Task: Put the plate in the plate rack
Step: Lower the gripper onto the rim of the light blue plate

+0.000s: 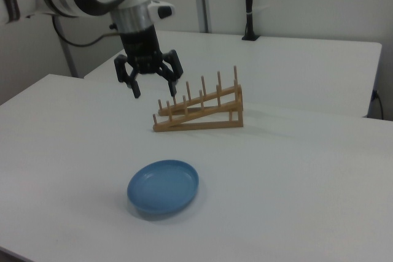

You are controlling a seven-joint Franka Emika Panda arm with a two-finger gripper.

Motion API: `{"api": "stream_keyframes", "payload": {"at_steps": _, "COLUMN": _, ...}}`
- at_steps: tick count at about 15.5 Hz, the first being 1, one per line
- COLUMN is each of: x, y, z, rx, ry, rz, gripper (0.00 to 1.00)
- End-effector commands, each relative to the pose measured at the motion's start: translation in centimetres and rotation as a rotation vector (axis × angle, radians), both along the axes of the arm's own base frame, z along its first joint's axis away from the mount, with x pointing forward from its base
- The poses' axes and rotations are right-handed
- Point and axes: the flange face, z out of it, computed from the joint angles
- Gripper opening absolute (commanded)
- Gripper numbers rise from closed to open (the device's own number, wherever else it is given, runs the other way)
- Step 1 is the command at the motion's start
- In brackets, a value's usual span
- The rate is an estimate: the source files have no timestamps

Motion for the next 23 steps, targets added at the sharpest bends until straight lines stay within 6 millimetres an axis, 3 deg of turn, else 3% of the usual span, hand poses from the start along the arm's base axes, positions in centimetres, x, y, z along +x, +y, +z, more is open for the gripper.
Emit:
{"api": "stream_keyframes", "payload": {"at_steps": 1, "x": -0.5, "y": -2.8, "z": -3.1, "rx": -0.008, "ry": 0.079, "rz": 0.078, "gripper": 1.0}}
{"api": "stream_keyframes", "payload": {"at_steps": 3, "x": -0.1, "y": -3.8, "z": -5.7, "rx": -0.01, "ry": 0.067, "rz": 0.055, "gripper": 1.0}}
{"api": "stream_keyframes", "payload": {"at_steps": 6, "x": -0.6, "y": -4.6, "z": -11.7, "rx": -0.014, "ry": 0.012, "rz": 0.048, "gripper": 1.0}}
{"api": "stream_keyframes", "payload": {"at_steps": 9, "x": -0.6, "y": -5.9, "z": -15.1, "rx": -0.018, "ry": -0.067, "rz": 0.011, "gripper": 1.0}}
{"api": "stream_keyframes", "payload": {"at_steps": 12, "x": 0.2, "y": -6.0, "z": -20.1, "rx": -0.007, "ry": -0.029, "rz": 0.011, "gripper": 0.97}}
{"api": "stream_keyframes", "payload": {"at_steps": 16, "x": 1.3, "y": -5.9, "z": -24.2, "rx": -0.002, "ry": -0.033, "rz": -0.055, "gripper": 0.97}}
{"api": "stream_keyframes", "payload": {"at_steps": 20, "x": 1.8, "y": -5.7, "z": -26.9, "rx": 0.003, "ry": -0.021, "rz": -0.113, "gripper": 0.84}}
{"api": "stream_keyframes", "payload": {"at_steps": 22, "x": 1.7, "y": -6.1, "z": -27.2, "rx": 0.003, "ry": -0.018, "rz": -0.121, "gripper": 0.67}}
{"api": "stream_keyframes", "payload": {"at_steps": 23, "x": 1.7, "y": -6.2, "z": -27.2, "rx": 0.003, "ry": -0.018, "rz": -0.124, "gripper": 0.52}}
